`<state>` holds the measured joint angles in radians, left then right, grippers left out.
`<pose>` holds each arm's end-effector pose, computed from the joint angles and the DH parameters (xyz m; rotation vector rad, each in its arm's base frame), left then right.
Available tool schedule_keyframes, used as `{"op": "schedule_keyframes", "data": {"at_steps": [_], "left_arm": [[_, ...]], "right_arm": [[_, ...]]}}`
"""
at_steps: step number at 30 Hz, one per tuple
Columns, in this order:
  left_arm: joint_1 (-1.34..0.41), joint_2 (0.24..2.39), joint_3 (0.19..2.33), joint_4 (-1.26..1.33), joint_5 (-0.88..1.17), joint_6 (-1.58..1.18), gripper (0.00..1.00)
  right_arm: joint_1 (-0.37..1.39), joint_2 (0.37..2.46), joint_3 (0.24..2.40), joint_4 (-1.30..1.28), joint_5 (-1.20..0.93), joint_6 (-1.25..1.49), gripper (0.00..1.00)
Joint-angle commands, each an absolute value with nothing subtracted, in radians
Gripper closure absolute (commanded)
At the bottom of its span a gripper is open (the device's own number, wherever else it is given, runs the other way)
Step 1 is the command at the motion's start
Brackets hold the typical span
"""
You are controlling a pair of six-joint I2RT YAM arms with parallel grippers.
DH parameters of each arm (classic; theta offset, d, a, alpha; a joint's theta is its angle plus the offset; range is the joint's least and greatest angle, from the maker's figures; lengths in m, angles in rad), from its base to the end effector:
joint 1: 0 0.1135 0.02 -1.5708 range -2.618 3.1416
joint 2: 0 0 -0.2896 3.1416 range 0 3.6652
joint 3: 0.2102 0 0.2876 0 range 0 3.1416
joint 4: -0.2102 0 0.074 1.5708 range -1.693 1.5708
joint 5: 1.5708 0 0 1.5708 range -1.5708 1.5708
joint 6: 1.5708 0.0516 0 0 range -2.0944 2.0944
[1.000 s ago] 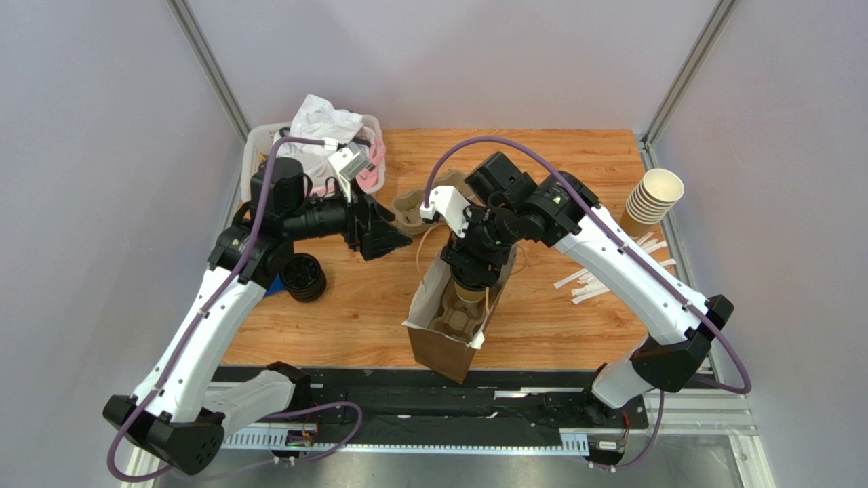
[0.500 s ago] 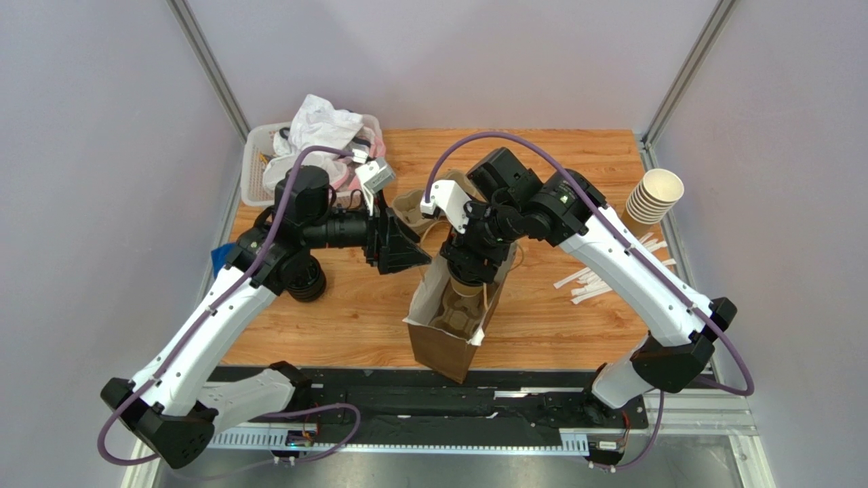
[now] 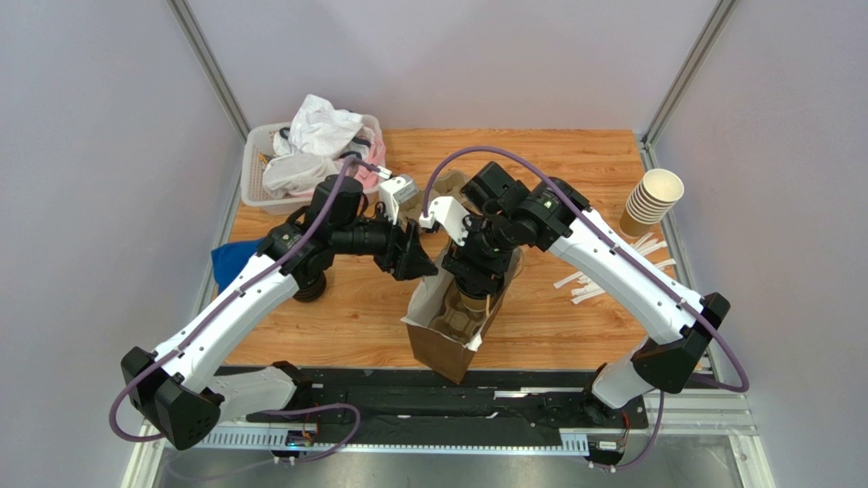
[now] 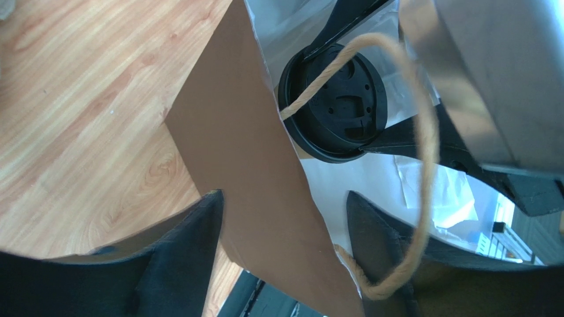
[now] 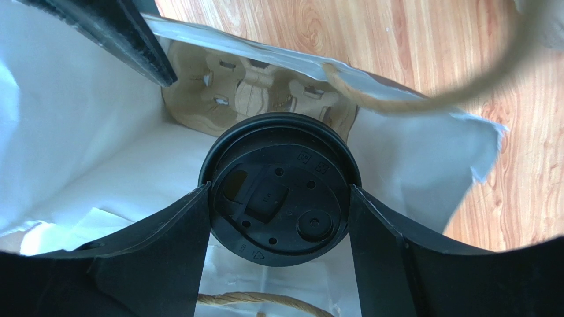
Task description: Pack the takeout coffee
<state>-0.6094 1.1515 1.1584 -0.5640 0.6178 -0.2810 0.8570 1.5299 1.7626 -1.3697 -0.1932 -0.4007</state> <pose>0.2137 -0.1856 0.3786 0.7468 2.1141 -1.1637 0.2023 0.2487 0.4130 -1.6564 2.1781 0.3946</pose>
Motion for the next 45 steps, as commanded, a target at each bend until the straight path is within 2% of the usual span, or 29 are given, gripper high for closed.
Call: {"op": "schedule_keyframes", "data": {"at_steps": [1,2,3,5,6,8,9,15,23,30,43,45], "left_arm": [[-0.615,1.180,1.172,-0.543,0.624,-0.247,0.36],[-0.615,1.184,1.173,-0.540,0.641,-0.244,0.42],[-0.615,1.186,1.172,-0.532,0.656,-0.242,0.54],[-0.615,1.187,1.172,-0.515,0.701,-0.245,0.66],[-0.615,1.186,1.173,-0.509,0.713,-0.244,0.77],[-0.614,1.171,1.172,-0.492,0.741,-0.236,0.88],[-0.615,1.160,1.170,-0.483,0.745,-0.230,1.00],[-0.690,1.071,1.157,-0.442,0.695,-0.135,1.00],[-0.773,1.022,1.071,-0.382,0.594,-0.110,1.00],[-0.819,0.925,0.919,-0.259,0.516,-0.043,1.00],[-0.851,0.985,0.982,-0.251,0.483,-0.084,1.00],[-0.850,1.002,1.003,-0.296,0.462,-0.092,0.88]], "right_arm": [[0.864,1.483,1.738,-1.468,-0.170,-0.383,0.62],[0.864,1.480,1.730,-1.465,-0.157,-0.383,0.62],[0.862,1.476,1.718,-1.460,-0.149,-0.380,0.62],[0.862,1.459,1.703,-1.437,-0.126,-0.376,0.62],[0.859,1.450,1.681,-1.425,-0.118,-0.371,0.62],[0.858,1.418,1.654,-1.381,-0.101,-0.361,0.62],[0.854,1.407,1.638,-1.365,-0.098,-0.356,0.62],[0.850,1.289,1.517,-1.192,-0.083,-0.331,0.63],[0.848,1.112,1.255,-0.965,-0.043,-0.327,0.63],[0.850,1.046,1.189,-0.890,-0.083,-0.295,0.63],[0.850,1.002,1.141,-0.842,-0.067,-0.313,0.64],[0.850,1.002,1.172,-0.874,-0.077,-0.325,0.64]]}}
